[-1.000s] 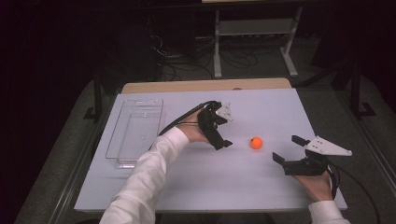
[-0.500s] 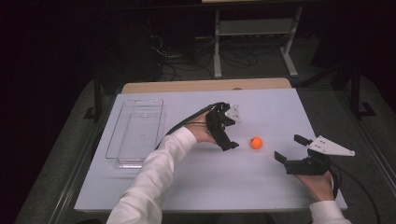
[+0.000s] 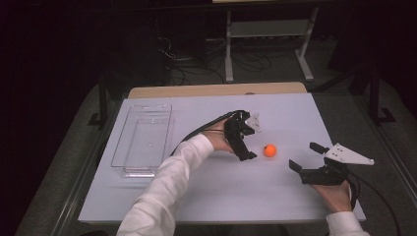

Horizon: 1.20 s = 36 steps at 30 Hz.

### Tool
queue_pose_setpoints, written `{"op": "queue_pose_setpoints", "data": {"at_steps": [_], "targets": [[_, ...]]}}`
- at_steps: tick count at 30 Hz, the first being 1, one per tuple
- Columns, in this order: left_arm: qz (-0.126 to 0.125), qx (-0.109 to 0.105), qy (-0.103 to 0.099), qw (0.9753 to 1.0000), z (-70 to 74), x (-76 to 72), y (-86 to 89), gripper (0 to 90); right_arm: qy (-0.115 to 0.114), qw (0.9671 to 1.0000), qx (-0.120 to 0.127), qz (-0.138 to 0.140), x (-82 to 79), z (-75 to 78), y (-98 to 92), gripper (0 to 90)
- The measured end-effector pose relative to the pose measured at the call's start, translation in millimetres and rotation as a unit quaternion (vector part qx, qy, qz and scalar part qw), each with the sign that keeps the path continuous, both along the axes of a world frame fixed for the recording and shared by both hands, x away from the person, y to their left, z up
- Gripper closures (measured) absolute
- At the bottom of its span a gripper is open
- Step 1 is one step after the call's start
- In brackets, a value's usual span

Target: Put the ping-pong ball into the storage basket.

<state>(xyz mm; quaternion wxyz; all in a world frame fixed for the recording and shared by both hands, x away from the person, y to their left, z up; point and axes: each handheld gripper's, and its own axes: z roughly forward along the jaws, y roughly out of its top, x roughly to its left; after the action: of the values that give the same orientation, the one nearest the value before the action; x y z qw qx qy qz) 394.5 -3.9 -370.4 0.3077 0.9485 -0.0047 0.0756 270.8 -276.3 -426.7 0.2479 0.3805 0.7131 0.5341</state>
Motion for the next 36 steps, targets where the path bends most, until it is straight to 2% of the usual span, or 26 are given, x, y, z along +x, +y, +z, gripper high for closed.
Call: {"op": "queue_pose_setpoints", "data": {"at_steps": [8,15,36], "targets": [[-0.009,0.004,0.002,0.9999,-4.2,2.0,-11.2,0.0,0.0,1.0,0.003,-0.001,-0.8,-0.3,-1.5,0.0],[-0.028,0.012,0.005,0.9995,-12.2,-1.3,-21.7,0.0,0.002,1.0,0.001,-0.002,-2.9,-0.4,-1.9,0.0],[-0.047,0.014,0.025,0.9985,-37.4,14.0,-58.2,0.0,0.004,1.0,-0.001,-0.002,-8.6,-1.4,-1.6,0.0]]}}
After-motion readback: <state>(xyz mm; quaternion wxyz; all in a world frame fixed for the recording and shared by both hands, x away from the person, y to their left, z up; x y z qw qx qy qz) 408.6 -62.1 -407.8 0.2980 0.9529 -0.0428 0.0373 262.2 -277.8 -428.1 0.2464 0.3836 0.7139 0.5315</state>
